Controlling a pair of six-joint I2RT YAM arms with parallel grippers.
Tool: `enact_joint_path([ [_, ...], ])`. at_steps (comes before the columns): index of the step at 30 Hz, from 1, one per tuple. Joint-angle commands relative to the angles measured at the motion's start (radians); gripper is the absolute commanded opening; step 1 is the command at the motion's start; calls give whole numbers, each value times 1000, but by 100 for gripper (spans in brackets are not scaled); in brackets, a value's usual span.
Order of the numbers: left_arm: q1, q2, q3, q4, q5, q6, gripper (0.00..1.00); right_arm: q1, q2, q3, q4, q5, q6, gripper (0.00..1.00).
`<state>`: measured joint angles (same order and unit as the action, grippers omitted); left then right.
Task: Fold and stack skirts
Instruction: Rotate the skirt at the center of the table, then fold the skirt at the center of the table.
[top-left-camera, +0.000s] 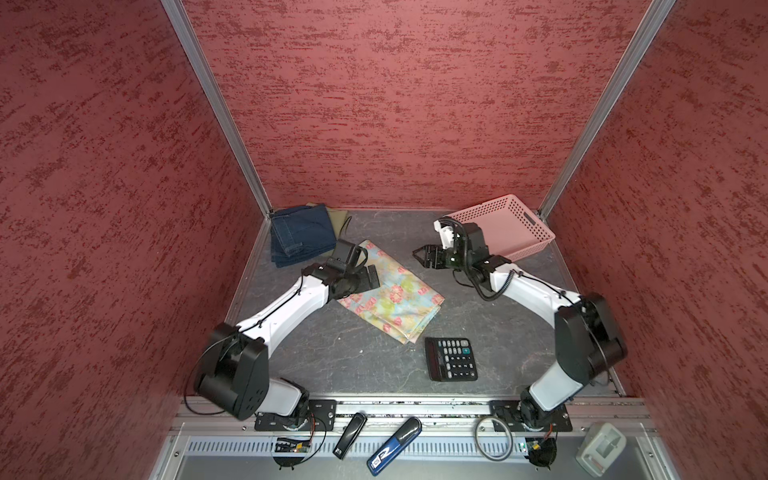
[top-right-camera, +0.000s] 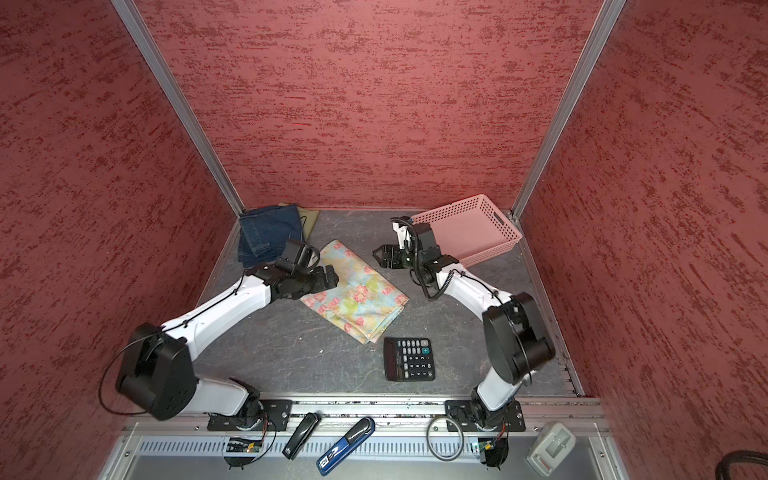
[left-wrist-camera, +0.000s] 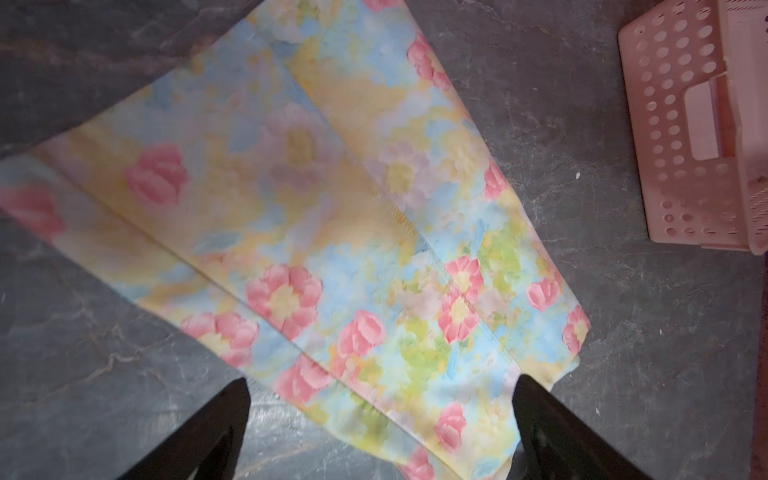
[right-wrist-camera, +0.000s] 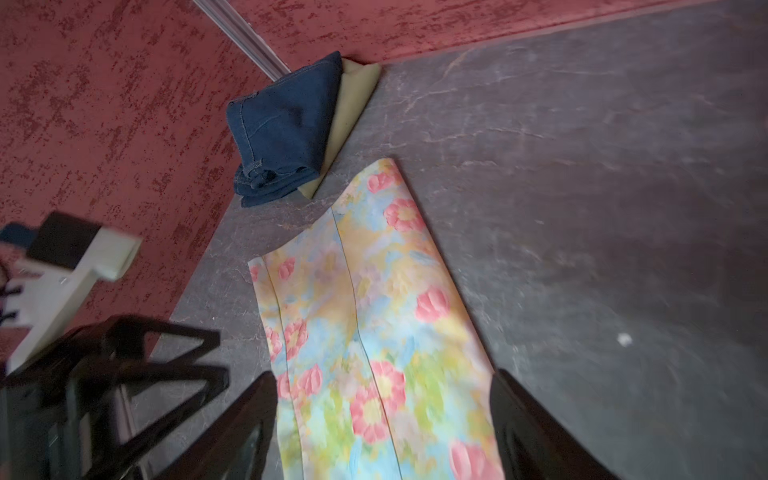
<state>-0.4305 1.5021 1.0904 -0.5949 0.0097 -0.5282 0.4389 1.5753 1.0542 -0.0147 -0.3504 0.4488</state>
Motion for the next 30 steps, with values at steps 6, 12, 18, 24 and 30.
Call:
enact_joint_path([
  [6,-20,296,242,-69,-132,153,100,6,-171,-266,-43,95,297,81],
  [12,-35,379,257,-57,-159,178,100,6,-215,-369,-59,65,399,81],
  [18,-40,427,258,-57,-183,179,100,14,-188,-402,-39,26,462,80],
  [24,-29,457,263,-53,-180,174,99,43,-103,-402,6,-2,488,79],
  [30,-25,459,255,-71,-162,165,96,60,-32,-405,50,-29,498,76],
])
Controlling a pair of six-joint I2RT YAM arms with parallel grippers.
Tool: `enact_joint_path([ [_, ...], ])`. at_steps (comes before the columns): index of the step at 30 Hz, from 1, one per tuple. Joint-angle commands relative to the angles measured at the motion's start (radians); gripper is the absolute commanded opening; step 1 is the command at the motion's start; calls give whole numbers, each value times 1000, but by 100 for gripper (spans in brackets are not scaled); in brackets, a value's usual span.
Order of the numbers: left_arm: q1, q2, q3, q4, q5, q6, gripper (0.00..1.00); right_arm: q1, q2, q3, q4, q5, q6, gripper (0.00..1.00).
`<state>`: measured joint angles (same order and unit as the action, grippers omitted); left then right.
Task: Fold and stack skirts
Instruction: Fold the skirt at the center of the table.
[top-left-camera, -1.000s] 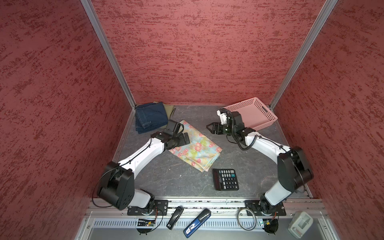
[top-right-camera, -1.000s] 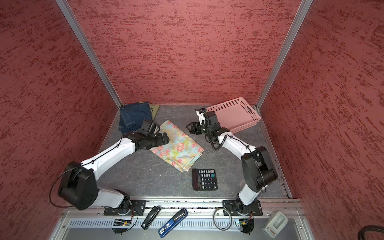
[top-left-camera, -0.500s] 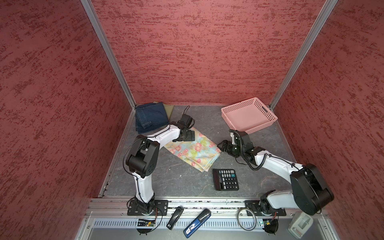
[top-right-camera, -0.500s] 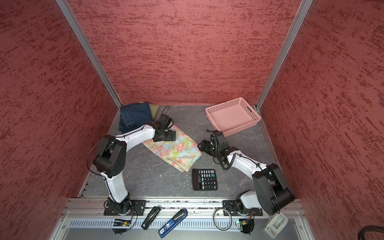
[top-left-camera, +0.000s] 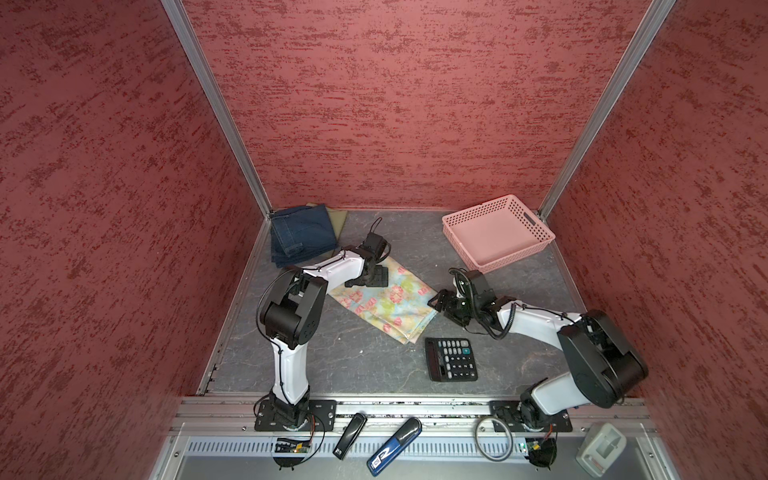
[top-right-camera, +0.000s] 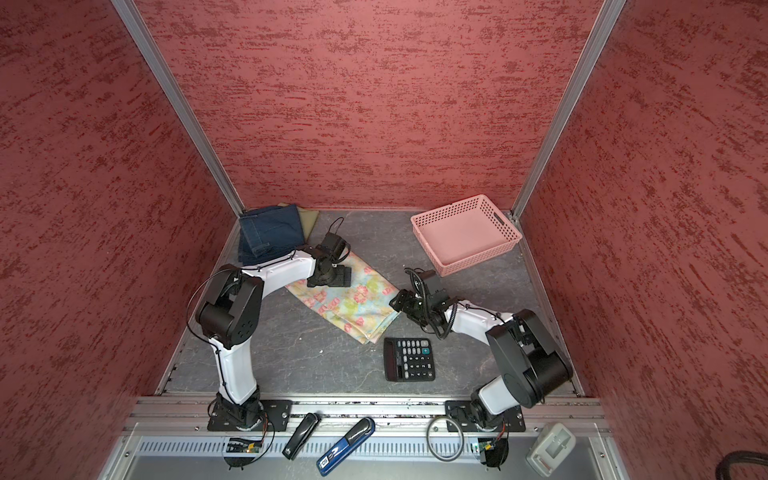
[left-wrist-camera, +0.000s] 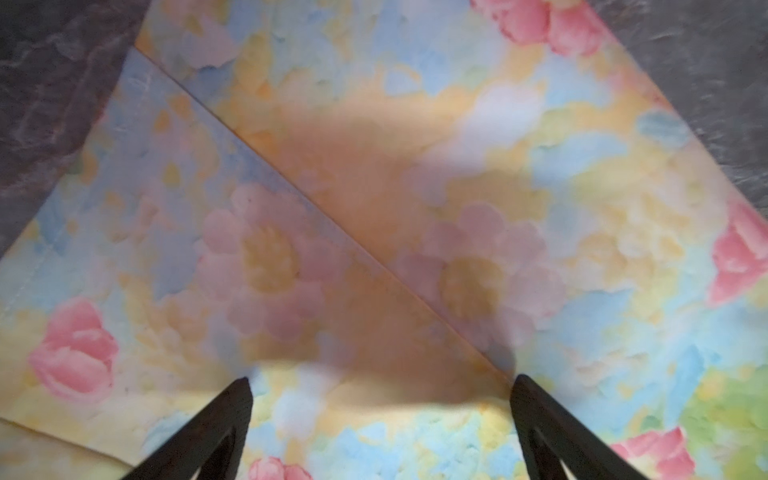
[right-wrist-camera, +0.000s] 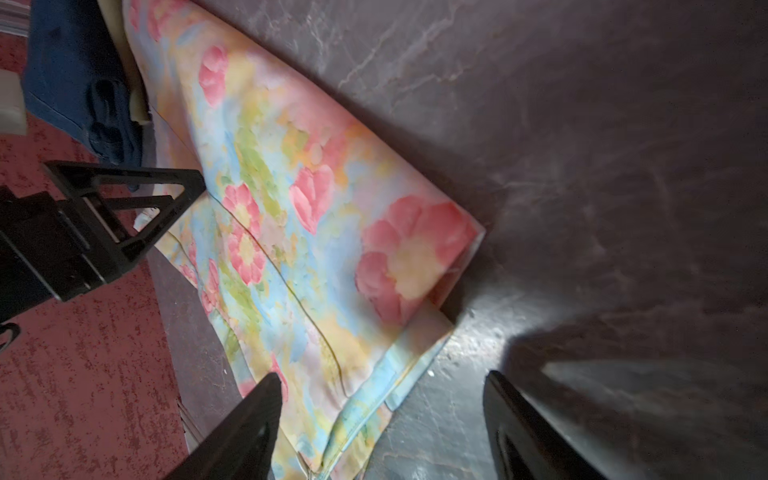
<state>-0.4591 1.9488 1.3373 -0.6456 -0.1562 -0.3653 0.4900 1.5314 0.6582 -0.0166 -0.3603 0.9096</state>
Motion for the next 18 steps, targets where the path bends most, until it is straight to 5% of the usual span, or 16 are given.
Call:
enact_joint_path([
  [1,3,11,2,-23,8,1,95,8,22,-9,65,-26,40,75],
  [10,7,-4,-65,-25,31,-11,92,15,159,0,184,-78,65,62],
  [15,8,-14,-92,-15,65,-24,91,16,174,-19,338,-82,83,29],
  [18,2,-22,-107,-10,97,-33,90,13,173,4,370,-63,53,1],
])
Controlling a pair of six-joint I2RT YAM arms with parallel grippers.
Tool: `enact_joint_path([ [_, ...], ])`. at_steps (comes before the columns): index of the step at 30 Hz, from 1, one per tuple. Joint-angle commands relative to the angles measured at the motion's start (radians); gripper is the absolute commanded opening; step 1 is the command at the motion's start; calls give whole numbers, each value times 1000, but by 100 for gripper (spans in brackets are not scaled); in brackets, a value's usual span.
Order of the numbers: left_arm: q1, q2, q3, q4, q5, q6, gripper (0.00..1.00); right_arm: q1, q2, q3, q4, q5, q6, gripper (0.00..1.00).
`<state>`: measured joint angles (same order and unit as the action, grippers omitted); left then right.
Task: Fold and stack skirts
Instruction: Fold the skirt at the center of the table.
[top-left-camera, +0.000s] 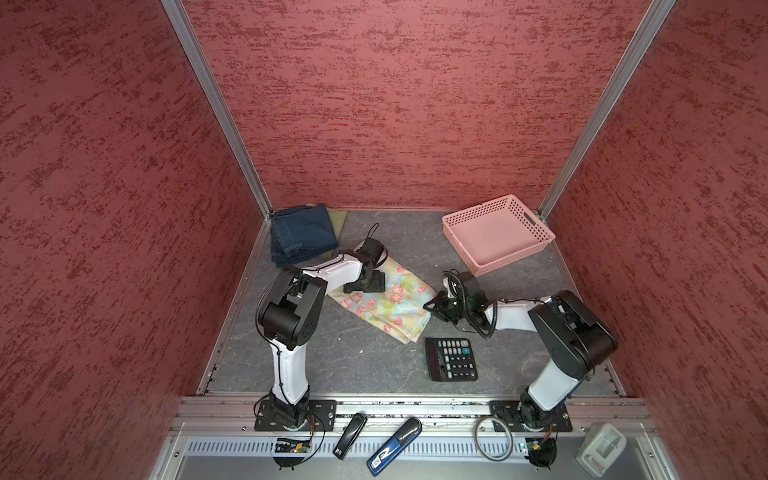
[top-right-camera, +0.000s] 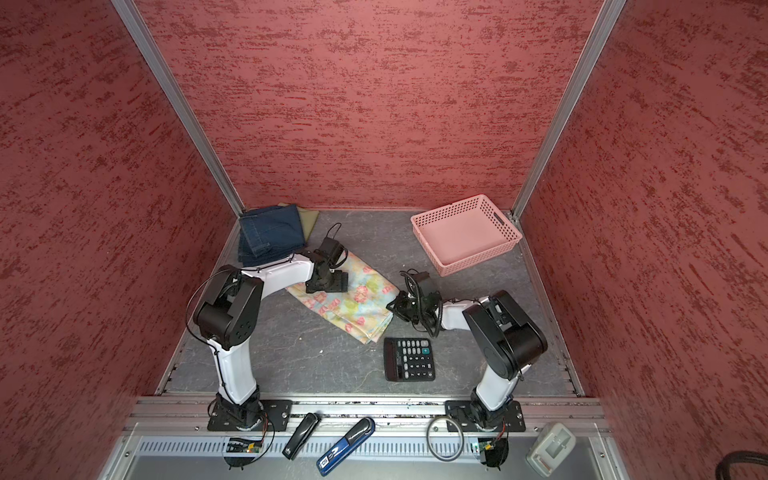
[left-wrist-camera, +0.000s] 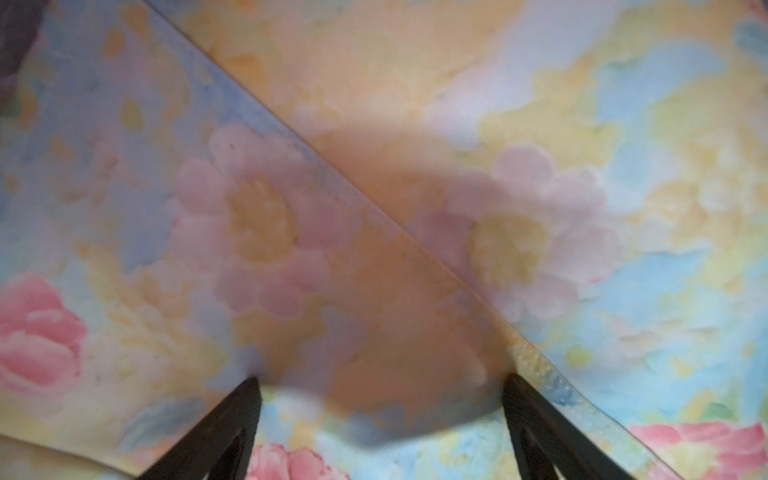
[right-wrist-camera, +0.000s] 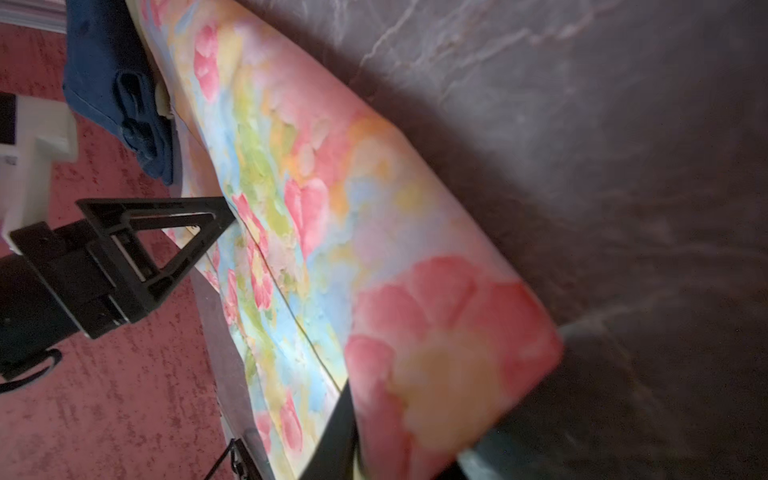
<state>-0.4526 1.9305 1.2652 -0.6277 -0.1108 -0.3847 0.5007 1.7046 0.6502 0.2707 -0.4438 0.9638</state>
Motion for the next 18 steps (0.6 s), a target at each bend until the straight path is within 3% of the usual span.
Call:
enact_joint_path([
  [1,-7,-10,-43,-26,60,-18,90,-1,3,28,74,17,-13,0],
  [5,-28,-42,-87,-24,85,-39,89,-36,7,90,-33,4,-91,0],
  [13,-124,-160,-247,28,155,-137,87,-206,25,304,-455,-13,-494,0],
  [18,-149,-248,-307,111,220,-179,87,-245,46,420,-607,21,-628,0],
])
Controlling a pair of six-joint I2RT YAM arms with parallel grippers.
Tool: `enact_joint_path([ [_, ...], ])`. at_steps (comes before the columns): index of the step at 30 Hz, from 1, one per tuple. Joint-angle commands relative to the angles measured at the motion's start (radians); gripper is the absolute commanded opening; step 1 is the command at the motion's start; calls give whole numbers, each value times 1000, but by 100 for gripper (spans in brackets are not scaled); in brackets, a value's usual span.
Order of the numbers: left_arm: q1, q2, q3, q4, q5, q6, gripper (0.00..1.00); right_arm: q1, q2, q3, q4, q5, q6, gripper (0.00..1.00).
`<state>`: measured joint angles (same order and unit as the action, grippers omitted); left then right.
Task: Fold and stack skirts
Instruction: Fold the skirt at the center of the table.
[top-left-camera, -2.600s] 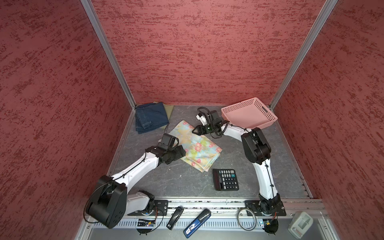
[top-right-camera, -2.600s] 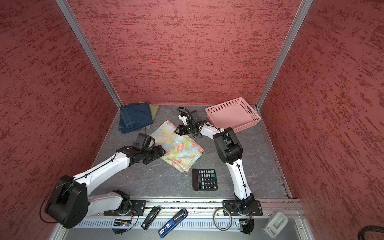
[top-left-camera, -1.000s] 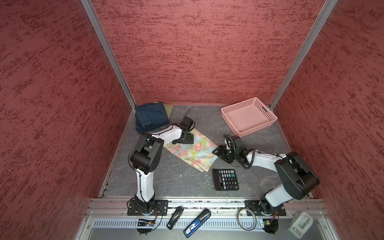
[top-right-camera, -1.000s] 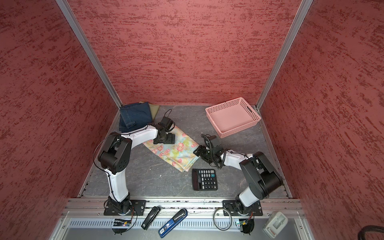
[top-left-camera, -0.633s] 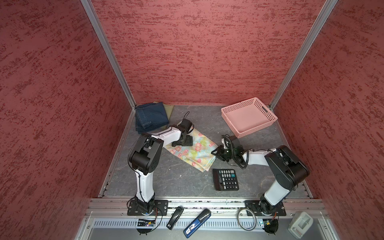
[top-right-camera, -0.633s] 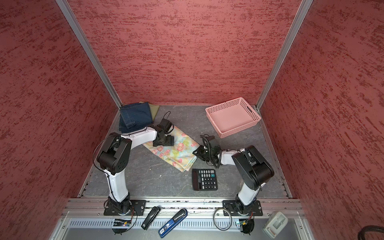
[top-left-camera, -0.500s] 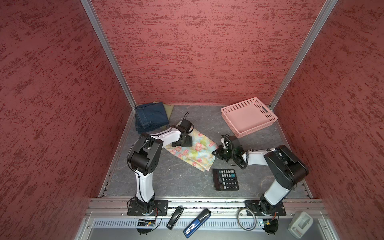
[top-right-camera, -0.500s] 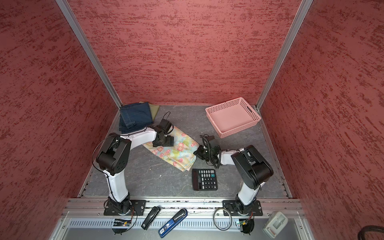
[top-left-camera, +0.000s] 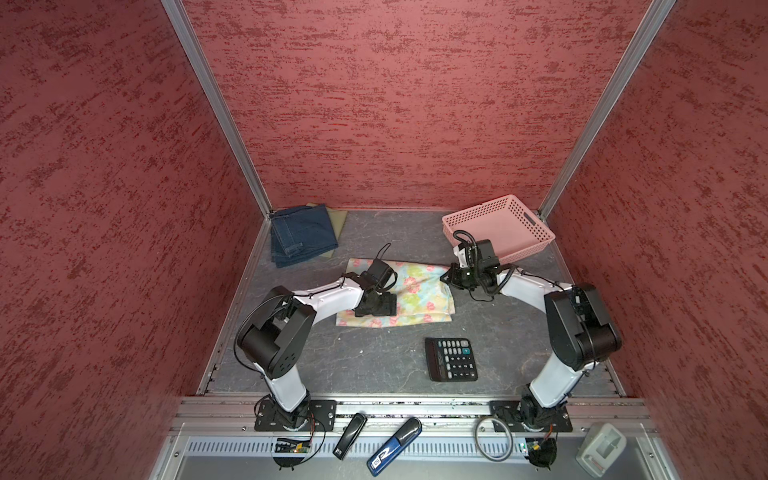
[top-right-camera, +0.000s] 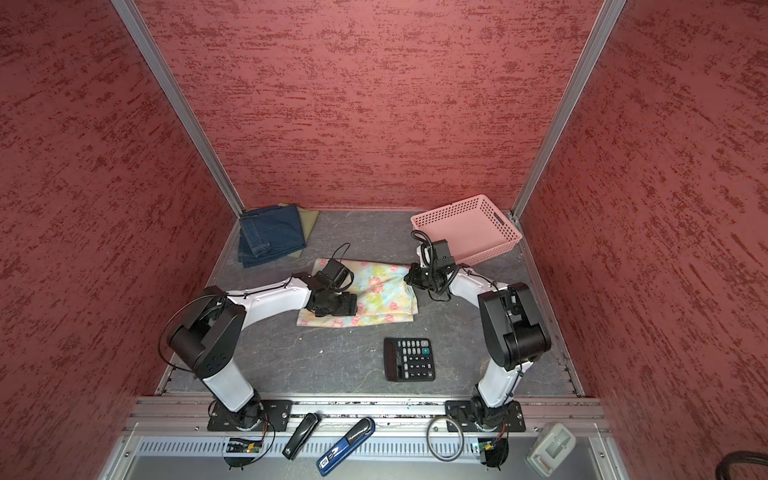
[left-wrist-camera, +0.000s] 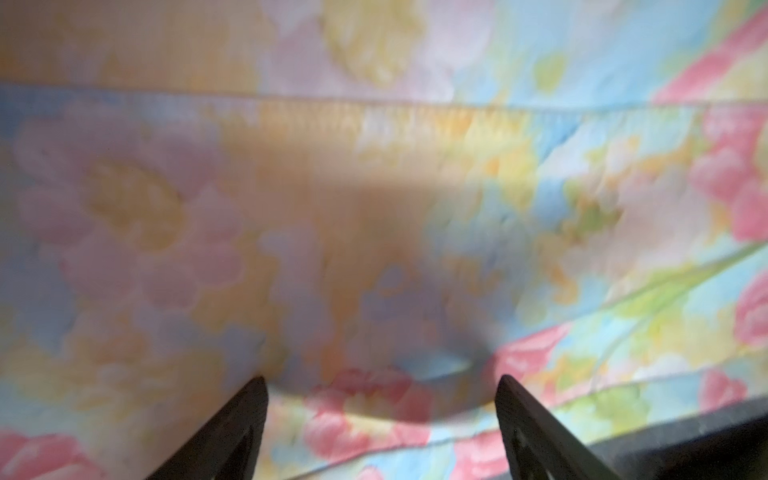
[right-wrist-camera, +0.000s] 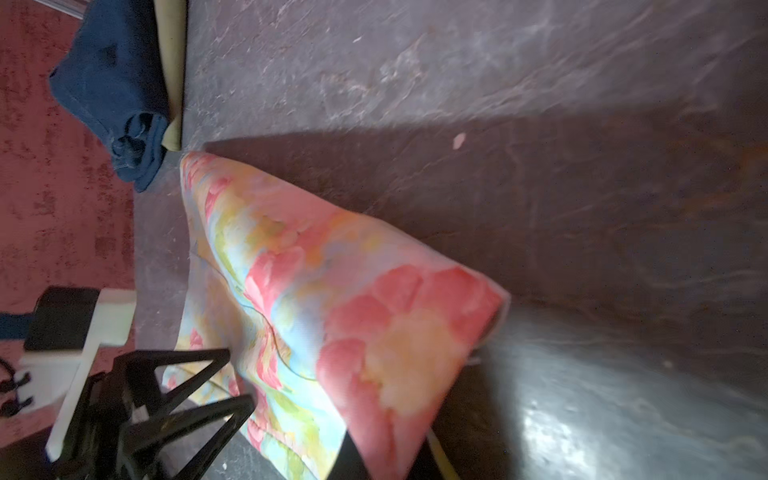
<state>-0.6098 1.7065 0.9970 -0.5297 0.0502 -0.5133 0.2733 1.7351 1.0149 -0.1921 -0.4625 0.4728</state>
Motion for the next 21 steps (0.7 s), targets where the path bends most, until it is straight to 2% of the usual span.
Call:
enact_joint_path([
  [1,17,-51,-46,28,58,-43,88,-20,23,80,-175,52,-149,0],
  [6,107,-108,-36,73,60,16,89,-20,58,207,-283,48,-172,0],
  [11,149,-38,6,105,-50,73,89,-19,61,280,-360,47,-149,1],
  [14,175,34,14,157,-64,84,89,-20,56,303,-400,38,-141,3],
  [21,179,130,15,254,31,76,83,-11,39,386,-465,-46,-63,3],
])
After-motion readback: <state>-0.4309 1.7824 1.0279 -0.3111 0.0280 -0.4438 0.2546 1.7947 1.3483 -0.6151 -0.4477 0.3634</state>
